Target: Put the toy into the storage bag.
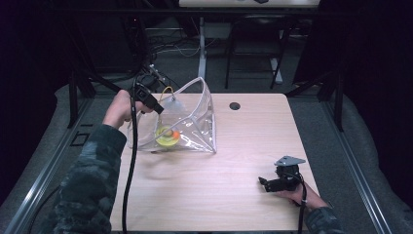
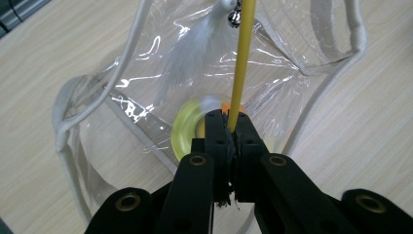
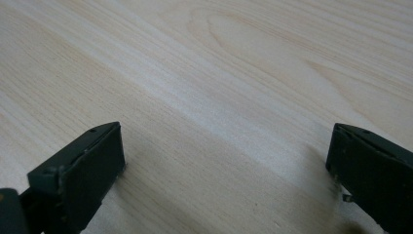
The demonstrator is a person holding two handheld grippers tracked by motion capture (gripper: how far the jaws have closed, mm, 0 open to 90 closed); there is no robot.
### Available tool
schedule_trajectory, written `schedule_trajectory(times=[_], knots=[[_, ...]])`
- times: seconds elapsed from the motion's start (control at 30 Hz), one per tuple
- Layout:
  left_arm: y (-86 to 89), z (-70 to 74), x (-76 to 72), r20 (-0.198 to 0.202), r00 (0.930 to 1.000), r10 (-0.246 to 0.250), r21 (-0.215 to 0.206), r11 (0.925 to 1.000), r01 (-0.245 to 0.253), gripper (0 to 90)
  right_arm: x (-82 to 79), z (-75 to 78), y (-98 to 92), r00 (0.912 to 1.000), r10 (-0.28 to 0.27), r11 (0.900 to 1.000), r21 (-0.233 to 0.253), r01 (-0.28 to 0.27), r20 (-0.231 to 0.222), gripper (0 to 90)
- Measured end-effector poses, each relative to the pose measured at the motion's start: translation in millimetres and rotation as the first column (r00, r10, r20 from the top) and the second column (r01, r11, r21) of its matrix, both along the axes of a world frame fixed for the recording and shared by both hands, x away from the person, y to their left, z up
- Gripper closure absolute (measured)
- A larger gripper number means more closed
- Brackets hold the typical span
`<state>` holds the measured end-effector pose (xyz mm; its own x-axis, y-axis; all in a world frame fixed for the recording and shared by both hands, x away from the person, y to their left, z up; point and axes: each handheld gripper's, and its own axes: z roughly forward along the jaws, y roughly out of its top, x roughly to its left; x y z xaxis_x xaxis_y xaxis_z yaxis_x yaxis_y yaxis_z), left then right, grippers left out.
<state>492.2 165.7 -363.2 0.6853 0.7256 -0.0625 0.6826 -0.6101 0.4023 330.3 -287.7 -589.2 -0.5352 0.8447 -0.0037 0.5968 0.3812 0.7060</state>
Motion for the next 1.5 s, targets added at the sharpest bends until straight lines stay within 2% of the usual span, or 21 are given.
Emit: schedule_trajectory(times=[0.2, 0.63, 0.97, 1.07, 1.17, 1.33, 1.43, 1.5], knots=[[1.2, -7.8, 4.8, -0.032, 0.9994, 0.011, -0.001, 0.9999, -0.011, 87.8, 0.0, 0.0, 0.0, 1.0000, 0.000, 1.000, 0.000, 0.000, 0.000, 0.0], [2.4, -19.0, 12.2, -0.067, 0.9964, 0.052, 0.009, 0.9986, -0.051, 87.8, -0.1, 0.0, 0.0, 1.0000, 0.000, 1.000, 0.000, 0.000, 0.000, 0.1], [-0.4, -31.5, 15.6, -0.079, 0.9941, 0.074, 0.030, 0.9970, -0.072, 87.7, 0.0, 0.0, 0.0, 1.0000, 0.000, 1.000, 0.000, 0.000, 0.000, 0.1], [3.4, -34.7, 15.3, -0.077, 0.9941, 0.077, 0.009, 0.9970, -0.076, 87.5, -0.1, 0.0, 0.0, 1.0000, 0.000, 1.000, 0.000, 0.000, 0.000, 0.1], [7.6, -34.1, 13.7, -0.077, 0.9932, 0.088, -0.010, 0.9960, -0.089, 84.3, -0.1, 0.0, 0.0, 1.0000, 0.000, 1.000, 0.000, 0.000, 0.000, 0.1], [16.2, -26.5, 9.3, -0.040, 0.9939, 0.102, -0.033, 0.9941, -0.104, 73.5, 0.0, 0.0, 0.0, 1.0000, 0.000, 1.000, 0.000, 0.000, 0.000, 0.0], [20.9, -23.1, 5.9, -0.025, 0.9938, 0.108, -0.053, 0.9926, -0.109, 69.2, -0.1, 0.0, 0.0, 1.0000, 0.000, 1.000, 0.000, 0.000, 0.000, 0.0], [23.4, -21.4, 4.5, -0.023, 0.9933, 0.114, -0.051, 0.9921, -0.115, 63.8, -0.1, 0.0, 0.0, 1.0000, 0.000, 1.000, 0.000, 0.000, 0.000, 0.1]])
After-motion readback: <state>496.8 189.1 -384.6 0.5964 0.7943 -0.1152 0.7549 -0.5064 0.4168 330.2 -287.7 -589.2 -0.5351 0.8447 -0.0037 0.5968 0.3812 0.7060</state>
